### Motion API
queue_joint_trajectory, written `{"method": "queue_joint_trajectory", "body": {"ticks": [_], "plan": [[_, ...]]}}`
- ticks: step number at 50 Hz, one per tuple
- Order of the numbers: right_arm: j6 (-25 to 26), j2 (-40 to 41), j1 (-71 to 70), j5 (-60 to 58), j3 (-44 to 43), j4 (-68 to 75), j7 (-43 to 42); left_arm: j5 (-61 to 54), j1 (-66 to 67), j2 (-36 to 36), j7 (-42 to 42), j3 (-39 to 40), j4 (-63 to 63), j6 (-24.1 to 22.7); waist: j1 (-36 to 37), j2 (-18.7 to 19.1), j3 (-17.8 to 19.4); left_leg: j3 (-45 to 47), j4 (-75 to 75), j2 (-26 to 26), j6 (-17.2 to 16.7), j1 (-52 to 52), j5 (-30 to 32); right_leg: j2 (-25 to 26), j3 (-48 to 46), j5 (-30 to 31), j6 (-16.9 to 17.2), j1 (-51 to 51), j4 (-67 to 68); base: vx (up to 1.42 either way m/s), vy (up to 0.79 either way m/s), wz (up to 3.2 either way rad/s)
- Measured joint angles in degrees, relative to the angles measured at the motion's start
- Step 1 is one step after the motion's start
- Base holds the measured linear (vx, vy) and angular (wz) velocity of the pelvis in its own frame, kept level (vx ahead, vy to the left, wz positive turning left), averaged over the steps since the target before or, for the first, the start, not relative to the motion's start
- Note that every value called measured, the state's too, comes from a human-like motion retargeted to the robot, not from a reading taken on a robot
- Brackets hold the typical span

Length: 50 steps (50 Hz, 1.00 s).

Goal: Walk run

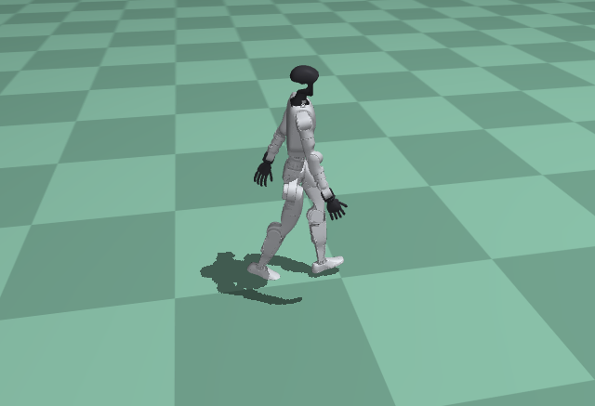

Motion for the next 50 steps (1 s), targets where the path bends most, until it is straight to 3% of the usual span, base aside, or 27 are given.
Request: {"method": "queue_joint_trajectory", "body": {"ticks": [2, 3, 5, 7, 8, 10, 12, 15, 18, 21, 23, 25, 27, 30, 33, 35, 37, 38, 41, 45, 50], "plan": [[-1.3, 1.4, 1.9, -0.9, 0.2, 0.0, 1.3, -0.9, -2.1, 0.6, 0.5, 0.3, 0.0, -1.6, -1.3, -0.4, -1.6, 1.8, -4.4, -1.5, 3.7, 4.6, 3.5, 0.8, -1.9, 4.3, 1.2, 2.7, 1.2, 1.26, -0.43, 0.48], [-1.5, 2.1, 3.0, -1.8, 0.5, 0.2, 1.8, -0.9, -3.0, 1.3, 0.7, 0.7, 0.0, -2.1, -0.7, -1.6, -2.3, 5.3, -4.7, -0.3, 4.0, 7.2, 3.8, 0.9, -1.3, 7.5, 0.8, 3.7, 2.6, 1.31, -0.65, -0.13], [-1.6, 3.6, 5.8, -4.4, -0.7, 1.6, 1.6, -0.9, -5.4, 3.1, 0.7, 0.7, 0.0, -1.8, -0.9, -3.0, -4.5, 0.9, -3.7, -1.8, 4.2, 8.7, 1.2, -0.3, -4.9, 18.3, 2.6, 3.1, 7.2, 1.28, -0.34, 0.19], [-1.7, 5.8, 8.6, -5.8, -1.0, 4.4, -1.9, -1.9, -8.5, 4.9, 0.1, 0.9, -0.3, -0.7, -2.3, -1.3, -5.4, -2.7, -0.1, 1.2, 4.2, 8.9, -1.3, 1.2, -1.7, 28.6, 6.0, 0.2, 16.6, 1.08, 0.09, 0.39], [-2.4, 6.5, 9.6, -5.2, -0.5, 6.6, -4.2, -2.0, -9.9, 5.6, 0.0, 0.9, -1.2, -0.7, -2.2, -0.2, -4.9, -2.7, 1.1, 2.6, 4.2, 10.5, -2.6, 2.1, -1.3, 32.0, 6.0, -1.7, 23.1, 1.12, 0.01, 0.28], [-3.3, 6.2, 10.9, -3.6, -1.1, 11.9, -6.8, -2.6, -13.2, 6.5, 0.0, -0.8, -3.6, -1.6, -2.6, 1.6, -4.1, -4.9, 0.6, 2.5, 4.2, 15.2, -4.8, 2.1, -3.2, 33.1, 5.6, -5.7, 35.5, 0.95, -0.05, 0.67], [-2.5, 6.2, 12.8, -1.8, -2.8, 15.3, -6.9, -3.5, -17.5, 7.7, -0.4, -3.7, -6.2, -1.6, -3.2, 4.5, -4.7, -8.5, -1.3, 3.6, 4.2, 17.7, -5.1, 3.7, -4.8, 27.4, 4.2, -9.8, 37.7, 0.63, -0.04, 1.15], [-1.9, 7.8, 17.8, 0.9, -5.4, 16.1, -5.5, -2.3, -23.8, 9.1, -2.0, -7.0, -10.3, -1.5, -4.7, 6.1, -4.4, -13.1, -3.7, 2.6, 4.2, 21.4, -4.8, 1.9, -5.0, 17.5, 3.0, -17.0, 41.1, 0.80, -0.14, 1.43], [-2.8, 9.4, 22.6, 4.4, -6.6, 16.1, -4.0, -0.4, -28.8, 9.1, -3.9, -10.7, -15.2, -3.6, -9.1, 6.8, -4.1, -21.0, -6.3, 0.1, 4.2, 25.2, -4.0, -2.8, -6.3, 9.4, 3.7, -23.9, 36.7, 0.82, -0.18, 2.24], [-2.1, 10.9, 25.8, 5.9, -6.4, 16.1, -2.8, -0.9, -32.4, 9.4, -5.3, -14.5, -19.9, -6.3, -13.7, 5.9, -3.7, -27.6, -7.1, -3.0, 4.2, 28.4, -3.8, -8.4, -5.9, 7.2, 6.8, -28.3, 24.3, 0.79, -0.36, 2.14], [-1.5, 11.8, 27.4, 5.2, -6.4, 16.1, -2.1, -1.3, -34.0, 9.5, -5.8, -16.7, -22.6, -8.0, -16.5, 5.2, -3.2, -32.0, -7.2, -4.6, 4.2, 31.1, -4.1, -12.0, -6.2, 5.8, 6.8, -30.3, 15.0, 0.55, -0.33, 1.97], [-1.1, 12.6, 29.0, 4.5, -5.6, 16.1, -1.5, -1.0, -34.6, 9.2, -6.1, -18.3, -24.9, -9.2, -18.9, 5.0, -2.5, -35.9, -7.1, -5.1, 4.2, 34.4, -4.2, -12.3, -1.9, 3.1, 6.1, -31.7, 5.9, 0.80, -0.46, 1.65], [-0.8, 12.7, 29.7, 3.3, -4.0, 16.1, -1.1, -0.5, -33.9, 8.3, -6.2, -18.5, -27.0, -10.0, -19.3, 4.9, -1.8, -36.5, -7.6, -4.9, 4.2, 37.8, -3.4, -11.1, 7.2, 1.3, 8.1, -32.7, -1.2, 0.77, -0.41, 0.74], [-0.8, 12.3, 29.8, 0.9, -2.8, 16.1, -1.7, -0.4, -31.4, 6.7, -5.8, -18.3, -28.2, -11.3, -17.7, 4.5, -1.9, -35.0, -6.6, -5.4, 3.8, 40.3, -0.7, -11.6, 9.7, 0.4, 10.9, -33.4, -2.6, 0.90, -0.58, 0.13], [-0.4, 11.5, 28.4, -1.5, -3.3, 16.1, -2.5, -0.5, -25.6, 5.1, -4.2, -18.0, -26.8, -12.4, -20.3, 2.2, -2.5, -34.8, 0.6, -6.8, 2.8, 41.1, 9.6, -14.2, 3.3, 7.2, 10.4, -32.2, 4.7, 0.85, -0.64, 0.97], [-0.2, 11.1, 27.5, -2.0, -3.9, 16.1, -2.9, 0.6, -22.2, 4.4, -2.8, -17.4, -25.1, -12.5, -19.2, 1.6, -3.3, -29.5, 6.1, -6.8, 3.4, 39.2, 18.7, -12.8, 9.7, 3.0, 9.4, -30.5, 8.1, 0.97, -0.76, 0.45], [1.6, 9.3, 24.3, -2.6, -4.5, 16.1, -2.5, 3.9, -18.3, 2.9, 0.2, -16.3, -21.5, -9.4, -19.5, 3.2, -1.6, -21.2, 23.6, -1.0, 3.7, 32.3, 28.3, -12.5, 10.1, -1.5, 9.2, -26.9, 10.6, 0.82, -0.57, 0.67], [3.1, 8.1, 22.4, -3.1, -3.7, 16.1, -1.7, 5.0, -17.2, 2.5, 1.3, -15.3, -19.6, -7.4, -18.3, 3.4, -1.1, -16.4, 30.1, 2.9, 4.0, 29.4, 31.0, -12.4, 6.0, -2.4, 8.0, -25.3, 10.7, 0.97, -0.62, 0.15], [7.7, 5.1, 16.6, -5.9, -2.0, 14.9, 0.2, 5.3, -13.2, 1.4, 0.7, -12.4, -15.5, -5.2, -17.0, 2.2, -1.3, -11.5, 38.9, 3.1, 4.0, 21.3, 22.1, -13.3, 2.2, -4.0, 6.4, -20.9, 8.6, 0.87, -0.39, 0.44], [6.6, 2.9, 12.4, -7.1, 1.4, 6.5, -0.2, -1.3, -7.5, 1.2, -4.8, -12.3, -15.6, -7.5, -11.9, 0.0, -0.9, -15.1, 40.8, -5.7, -1.3, 7.8, 12.4, -13.0, 0.7, -3.7, 5.9, -15.9, 4.1, 0.69, -0.29, 0.22], [1.3, -0.2, 7.8, -2.2, 8.4, -6.0, -0.5, -4.3, -0.7, 1.2, -6.9, -8.6, -26.0, -12.2, -5.0, -1.0, 1.8, -3.0, 27.1, 2.6, 1.5, -1.1, 2.7, -7.7, -2.5, -5.5, 4.7, -9.3, -0.1, 0.81, -0.39, 0.20]]}}
